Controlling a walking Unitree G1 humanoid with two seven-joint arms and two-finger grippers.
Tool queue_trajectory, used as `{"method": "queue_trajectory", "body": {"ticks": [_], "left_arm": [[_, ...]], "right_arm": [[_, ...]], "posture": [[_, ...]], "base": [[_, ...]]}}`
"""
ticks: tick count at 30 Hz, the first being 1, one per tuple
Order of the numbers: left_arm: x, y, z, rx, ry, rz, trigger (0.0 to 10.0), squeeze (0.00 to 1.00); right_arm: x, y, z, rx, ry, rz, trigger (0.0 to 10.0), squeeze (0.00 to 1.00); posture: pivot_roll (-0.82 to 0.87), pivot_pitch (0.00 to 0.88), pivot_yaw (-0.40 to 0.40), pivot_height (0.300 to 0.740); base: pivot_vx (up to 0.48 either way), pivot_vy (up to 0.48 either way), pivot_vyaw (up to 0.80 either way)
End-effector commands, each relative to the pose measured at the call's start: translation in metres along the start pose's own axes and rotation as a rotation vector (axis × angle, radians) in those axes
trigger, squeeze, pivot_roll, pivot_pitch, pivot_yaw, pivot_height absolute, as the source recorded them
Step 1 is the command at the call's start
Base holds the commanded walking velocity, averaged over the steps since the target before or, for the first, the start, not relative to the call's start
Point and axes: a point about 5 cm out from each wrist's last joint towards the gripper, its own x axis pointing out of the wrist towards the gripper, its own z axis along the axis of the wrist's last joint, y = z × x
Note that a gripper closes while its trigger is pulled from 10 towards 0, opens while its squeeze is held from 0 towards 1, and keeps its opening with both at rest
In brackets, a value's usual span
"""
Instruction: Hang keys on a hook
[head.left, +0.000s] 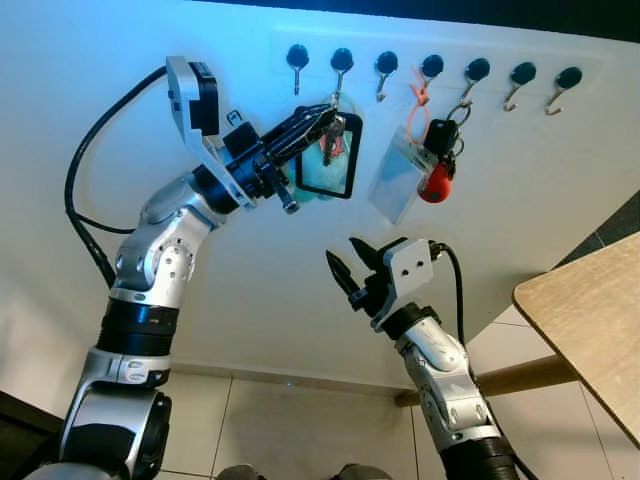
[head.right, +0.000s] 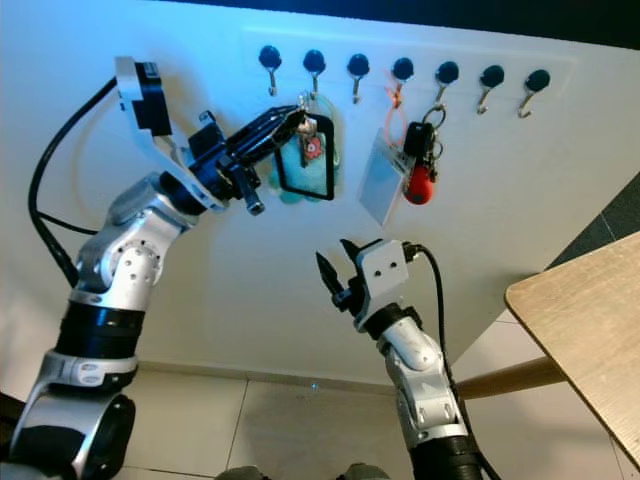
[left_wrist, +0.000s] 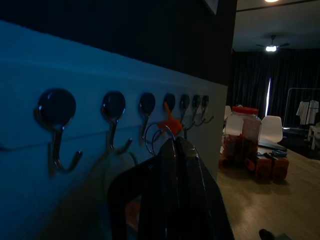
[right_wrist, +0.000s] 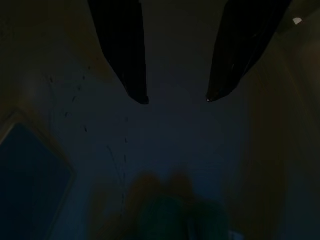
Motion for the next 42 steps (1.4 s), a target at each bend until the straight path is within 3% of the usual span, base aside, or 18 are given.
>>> {"method": "queue_trajectory", "body": {"ticks": [1,11,22,36,42], "left_arm": [[0.005,-0.002,-0.003,0.002,-0.003,-0.011,10.0,0.0],[0.007,0.007,0.0,0.012,-0.031,0.025,10.0,0.0],[-0.005,0.022,0.003,0.022,-0.065,0.103,10.0,0.0],[-0.012,0.021,0.002,0.012,-0.065,0.094,10.0,0.0],[-0.013,0.015,0.001,-0.024,-0.074,0.052,10.0,0.0]], "right_arm": [[-0.002,0.001,0.0,0.008,0.007,-0.003,10.0,0.0],[-0.004,0.001,0.001,0.01,0.009,-0.011,10.0,0.0],[-0.004,0.005,0.004,0.001,0.004,0.038,10.0,0.0],[0.0,0.016,0.015,-0.037,-0.037,0.121,10.0,0.0],[-0.002,0.013,0.025,-0.045,-0.096,0.099,10.0,0.0]], "posture": [[0.06,0.079,-0.035,0.74],[0.05,0.079,-0.027,0.74],[0.05,0.082,-0.031,0.74],[0.05,0.077,-0.036,0.74],[0.05,0.075,-0.036,0.74]], "base": [[0.0,0.0,0.0],[0.0,0.0,0.0],[0.0,0.0,0.0],[0.0,0.0,0.0],[0.0,0.0,0.0]]}}
